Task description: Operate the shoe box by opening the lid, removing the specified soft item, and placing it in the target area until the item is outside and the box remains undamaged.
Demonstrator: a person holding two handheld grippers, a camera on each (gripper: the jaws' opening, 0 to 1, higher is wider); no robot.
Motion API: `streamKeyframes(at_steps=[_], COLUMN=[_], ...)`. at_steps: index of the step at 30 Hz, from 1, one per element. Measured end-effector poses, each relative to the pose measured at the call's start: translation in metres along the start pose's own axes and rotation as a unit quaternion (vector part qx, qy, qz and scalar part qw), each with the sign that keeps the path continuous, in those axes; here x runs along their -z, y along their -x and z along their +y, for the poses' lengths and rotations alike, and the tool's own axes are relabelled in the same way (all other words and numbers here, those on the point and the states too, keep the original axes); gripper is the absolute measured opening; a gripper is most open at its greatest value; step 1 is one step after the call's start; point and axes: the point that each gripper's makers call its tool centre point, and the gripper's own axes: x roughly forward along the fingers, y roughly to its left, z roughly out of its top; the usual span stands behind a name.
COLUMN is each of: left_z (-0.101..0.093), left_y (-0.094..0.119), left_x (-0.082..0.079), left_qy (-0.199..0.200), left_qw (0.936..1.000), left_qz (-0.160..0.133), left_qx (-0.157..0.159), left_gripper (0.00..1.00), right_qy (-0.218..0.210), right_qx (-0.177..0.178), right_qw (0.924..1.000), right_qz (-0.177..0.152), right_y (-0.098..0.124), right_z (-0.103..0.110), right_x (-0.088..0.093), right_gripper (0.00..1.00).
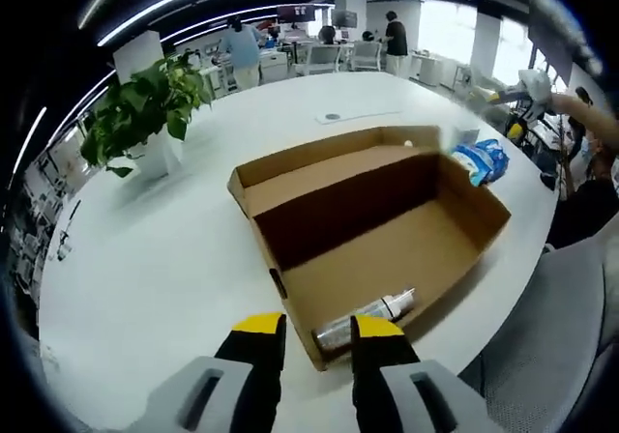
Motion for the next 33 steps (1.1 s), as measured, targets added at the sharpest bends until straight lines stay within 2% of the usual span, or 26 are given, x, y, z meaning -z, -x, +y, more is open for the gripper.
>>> streamKeyframes(at_steps=[7, 15, 16, 19, 23, 24, 25, 27, 28, 29, 31, 33], left_z=[-0.009, -0.023, -0.028, -0.033, -0.041, -0.044, -0.045, -0.05, -0.05, -0.048, -0.049, -0.048], left_y=[-0.003, -0.006, -0.008, -0.01, -0.017, -0.02, -0.021, -0.026, -0.028, -0.032, -0.037, -0.041], left_x=[-0.021, -0.039, -0.041, -0.041, -0.035, -0.034, -0.034, -0.03, -0.029, -0.028, -0.024, -0.023], left_qy=[-0.055, -0.13, -0.15, -0.181, -0.241, -0.26, -0.264, -0.294, -0.308, -0.329, -0.333, -0.326], left_qw=[0.9979, 0.9883, 0.984, 0.9771, 0.9597, 0.953, 0.9514, 0.9384, 0.9331, 0.9251, 0.9205, 0.9216], left_qz=[-0.004, 0.003, 0.006, 0.02, 0.045, 0.049, 0.051, 0.065, 0.07, 0.073, 0.079, 0.084], left_qx=[0.035, 0.08, 0.096, 0.11, 0.138, 0.148, 0.15, 0.169, 0.173, 0.174, 0.188, 0.194], left_gripper=[0.32, 0.37, 0.38, 0.39, 0.39, 0.39, 0.39, 0.39, 0.38, 0.38, 0.38, 0.38], right_qy=[-0.042, -0.099, -0.106, -0.118, -0.144, -0.149, -0.151, -0.166, -0.17, -0.172, -0.183, -0.198], right_qx=[0.014, 0.031, 0.033, 0.04, 0.042, 0.038, 0.038, 0.027, 0.026, 0.026, 0.03, 0.03], right_qw=[0.9987, 0.993, 0.9918, 0.9894, 0.9847, 0.9836, 0.9833, 0.9805, 0.9797, 0.9793, 0.9768, 0.9728], right_qz=[-0.023, -0.057, -0.062, -0.075, -0.089, -0.094, -0.095, -0.101, -0.103, -0.103, -0.108, -0.116], right_y=[0.025, 0.054, 0.059, 0.069, 0.079, 0.081, 0.082, 0.085, 0.085, 0.086, 0.087, 0.089], right_z=[0.026, 0.051, 0.056, 0.064, 0.078, 0.085, 0.087, 0.1, 0.103, 0.107, 0.113, 0.121], right_x=[-0.004, -0.013, -0.015, -0.019, -0.025, -0.027, -0.027, -0.029, -0.029, -0.029, -0.029, -0.031], right_gripper=[0.77, 0.88, 0.89, 0.91, 0.95, 0.95, 0.96, 0.96, 0.96, 0.96, 0.96, 0.96])
